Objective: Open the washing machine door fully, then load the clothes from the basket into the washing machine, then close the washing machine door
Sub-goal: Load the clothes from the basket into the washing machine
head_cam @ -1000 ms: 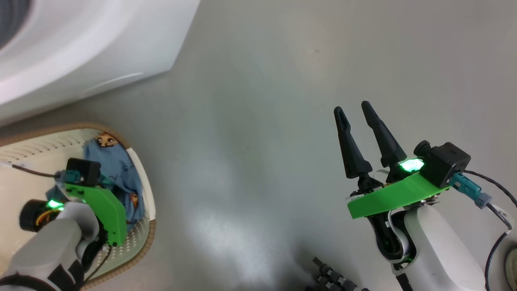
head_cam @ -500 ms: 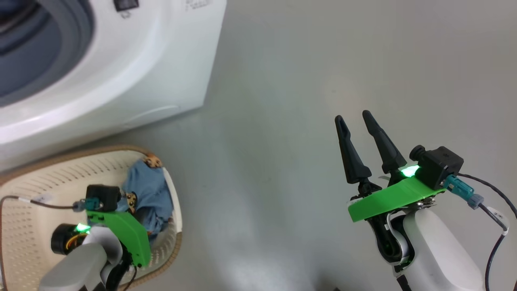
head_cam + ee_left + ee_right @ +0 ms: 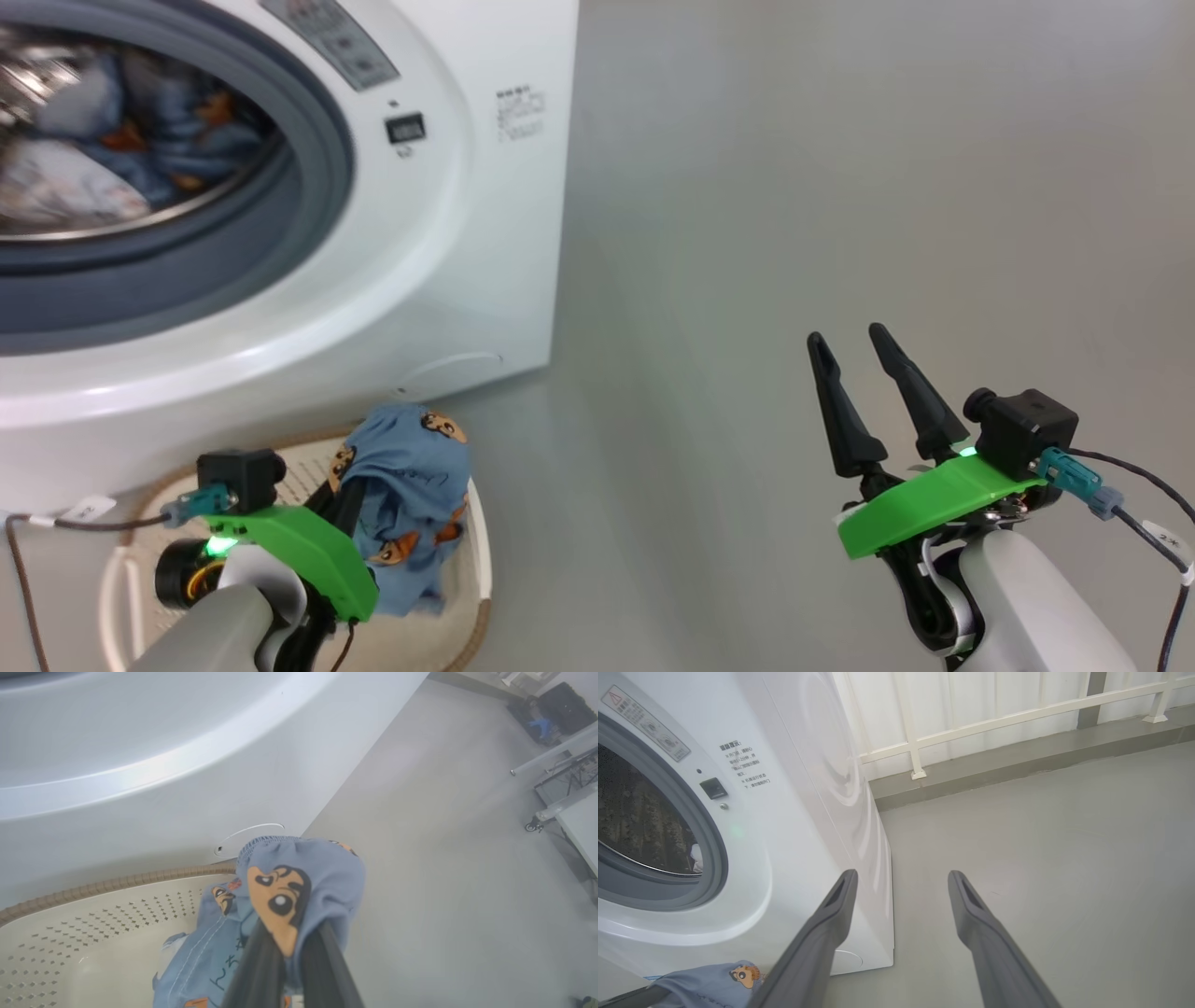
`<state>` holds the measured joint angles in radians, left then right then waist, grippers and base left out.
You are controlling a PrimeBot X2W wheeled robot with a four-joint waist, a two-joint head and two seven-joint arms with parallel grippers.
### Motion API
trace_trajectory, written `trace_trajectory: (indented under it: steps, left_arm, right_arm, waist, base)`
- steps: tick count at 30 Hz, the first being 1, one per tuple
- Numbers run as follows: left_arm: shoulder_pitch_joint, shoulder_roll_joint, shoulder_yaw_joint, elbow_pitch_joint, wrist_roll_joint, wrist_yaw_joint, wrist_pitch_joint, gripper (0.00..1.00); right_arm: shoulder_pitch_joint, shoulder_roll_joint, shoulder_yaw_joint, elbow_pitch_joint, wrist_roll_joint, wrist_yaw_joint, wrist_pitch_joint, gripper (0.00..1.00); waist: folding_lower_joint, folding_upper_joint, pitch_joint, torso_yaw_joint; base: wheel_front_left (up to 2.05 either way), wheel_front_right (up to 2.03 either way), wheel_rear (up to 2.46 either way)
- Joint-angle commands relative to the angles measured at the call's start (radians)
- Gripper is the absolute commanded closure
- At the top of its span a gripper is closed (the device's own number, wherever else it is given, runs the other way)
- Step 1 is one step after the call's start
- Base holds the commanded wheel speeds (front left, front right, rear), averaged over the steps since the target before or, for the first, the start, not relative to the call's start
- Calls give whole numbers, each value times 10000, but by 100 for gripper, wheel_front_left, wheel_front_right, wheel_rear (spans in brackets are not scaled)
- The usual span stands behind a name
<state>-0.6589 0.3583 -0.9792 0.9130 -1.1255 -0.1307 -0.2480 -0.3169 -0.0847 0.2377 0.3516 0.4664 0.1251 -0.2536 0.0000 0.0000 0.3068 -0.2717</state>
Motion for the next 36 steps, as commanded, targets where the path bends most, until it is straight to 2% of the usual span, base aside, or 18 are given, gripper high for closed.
trace_trajectory:
  steps: [1,9,10,15,27,36]
  left_arm:
    - [343,238,839,-452,408,163,-134,100]
    - [1836,46,3079,-2397,1726,613,-136,100]
    - [1836,46,3079,-2397,1726,613,-136,100]
    - [2731,-53,4287,-3668,2384,916,-136,100]
    - [4089,-299,6073,-6316,3252,1778,-137,100]
    - [4342,-491,6719,-7061,3265,2105,-137,100]
  right_arm:
    - [153,-156,177,-134,78,56,-82,0]
    - [526,-493,257,49,373,56,-82,0]
    - [526,-493,257,49,373,56,-82,0]
    - [779,-660,285,132,535,56,-82,0]
    - [1081,-960,339,170,816,56,-82,0]
    - [1090,-1078,466,211,906,56,-82,0]
  waist:
    - [0,0,-1117,638]
    - [0,0,-2086,1033]
    - [0,0,-2086,1033]
    - [0,0,-2614,1196]
    - [0,0,-3247,1367]
    - [0,0,-3338,1374]
  base:
    - [0,0,0]
    - [0,0,0]
    - [0,0,0]
    - [0,0,0]
    - [0,0,0]
    - [0,0,0]
